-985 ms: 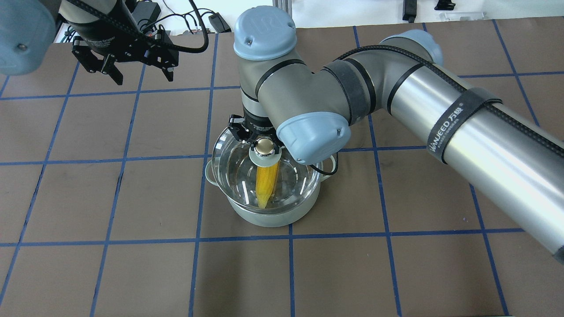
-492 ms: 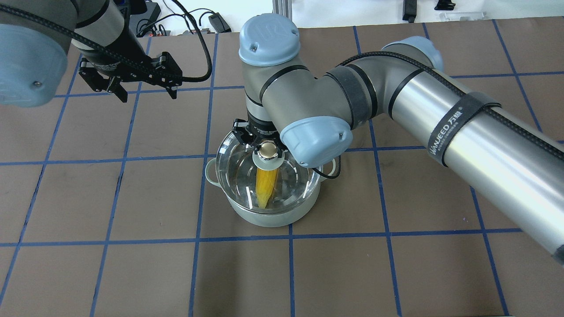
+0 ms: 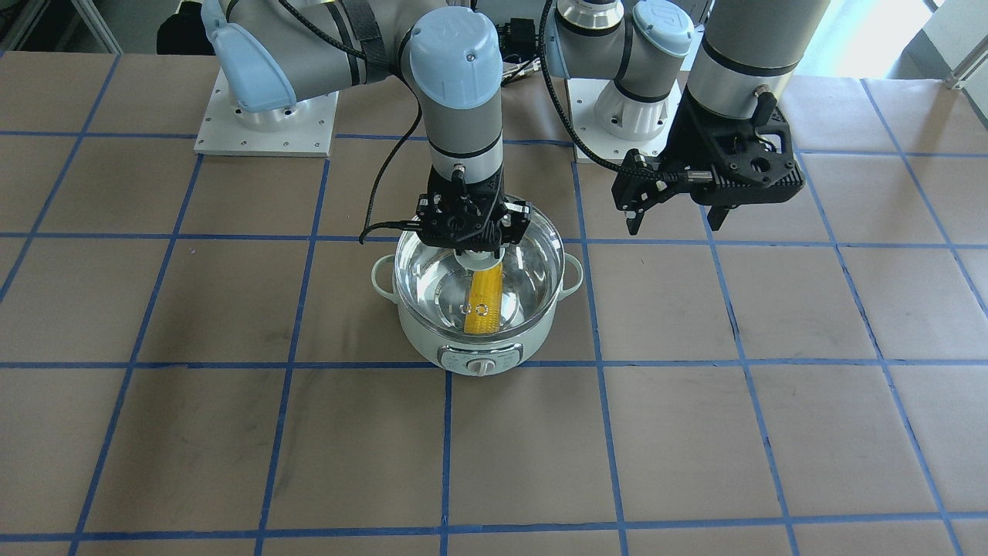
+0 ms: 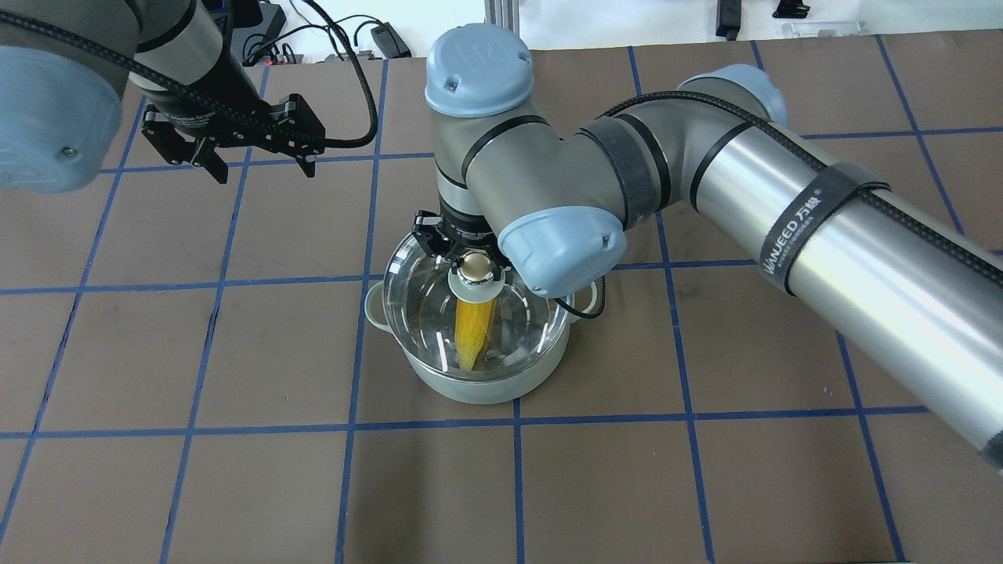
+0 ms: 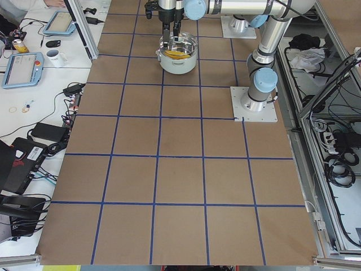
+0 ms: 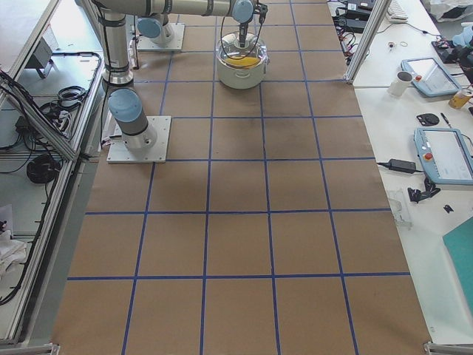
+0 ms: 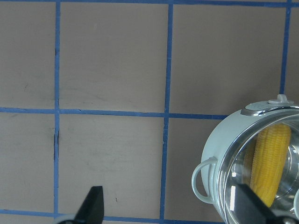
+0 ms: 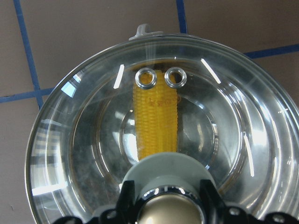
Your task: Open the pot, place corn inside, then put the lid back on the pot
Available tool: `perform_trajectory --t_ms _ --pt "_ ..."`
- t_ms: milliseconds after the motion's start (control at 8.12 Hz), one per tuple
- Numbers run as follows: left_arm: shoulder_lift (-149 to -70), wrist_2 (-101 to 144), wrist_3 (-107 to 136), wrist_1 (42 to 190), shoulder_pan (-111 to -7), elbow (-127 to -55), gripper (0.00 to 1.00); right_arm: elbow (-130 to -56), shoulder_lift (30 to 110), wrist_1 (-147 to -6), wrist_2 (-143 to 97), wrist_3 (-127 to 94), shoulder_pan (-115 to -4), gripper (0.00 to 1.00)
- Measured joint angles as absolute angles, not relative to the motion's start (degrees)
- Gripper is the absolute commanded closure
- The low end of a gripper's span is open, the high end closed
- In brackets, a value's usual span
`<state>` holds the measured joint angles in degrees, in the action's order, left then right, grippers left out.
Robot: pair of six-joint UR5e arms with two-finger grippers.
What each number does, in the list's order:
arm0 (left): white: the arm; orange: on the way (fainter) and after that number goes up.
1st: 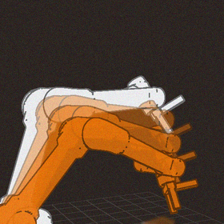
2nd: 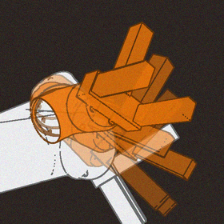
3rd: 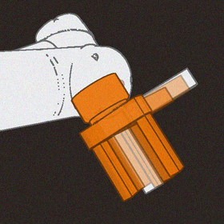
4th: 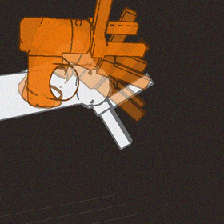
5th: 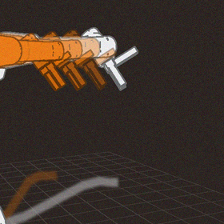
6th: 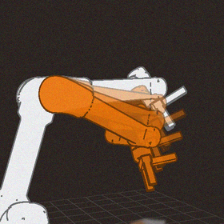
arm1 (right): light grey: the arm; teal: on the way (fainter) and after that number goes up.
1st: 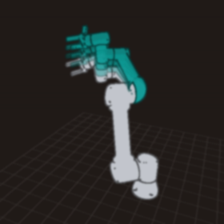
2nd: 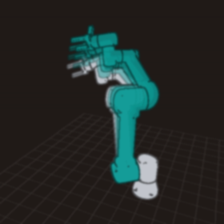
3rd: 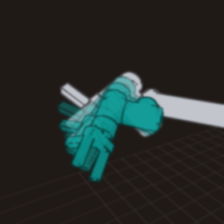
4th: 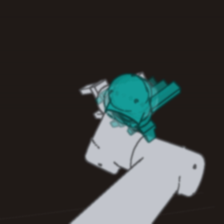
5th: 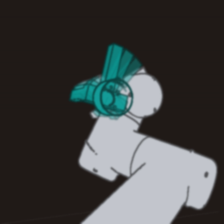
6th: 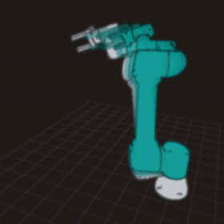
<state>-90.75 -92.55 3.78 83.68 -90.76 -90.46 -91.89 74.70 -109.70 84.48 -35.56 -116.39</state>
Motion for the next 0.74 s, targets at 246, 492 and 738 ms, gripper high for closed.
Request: perform_trajectory --t_ms 246,492,738 --pt "-91.22 -92.58 3.90 83.65 -90.71 -90.31 0.00 -91.98 74.49 -109.63 84.40 -35.62 -116.39 1.00" --pt "-91.58 -92.55 3.94 83.37 -90.71 -90.28 0.00 -92.02 74.16 -109.67 84.19 -35.61 -116.39 1.00" --pt "-91.66 -92.55 3.95 83.26 -90.70 -90.31 0.00 -92.09 73.69 -109.65 83.99 -35.59 -116.41 1.00"
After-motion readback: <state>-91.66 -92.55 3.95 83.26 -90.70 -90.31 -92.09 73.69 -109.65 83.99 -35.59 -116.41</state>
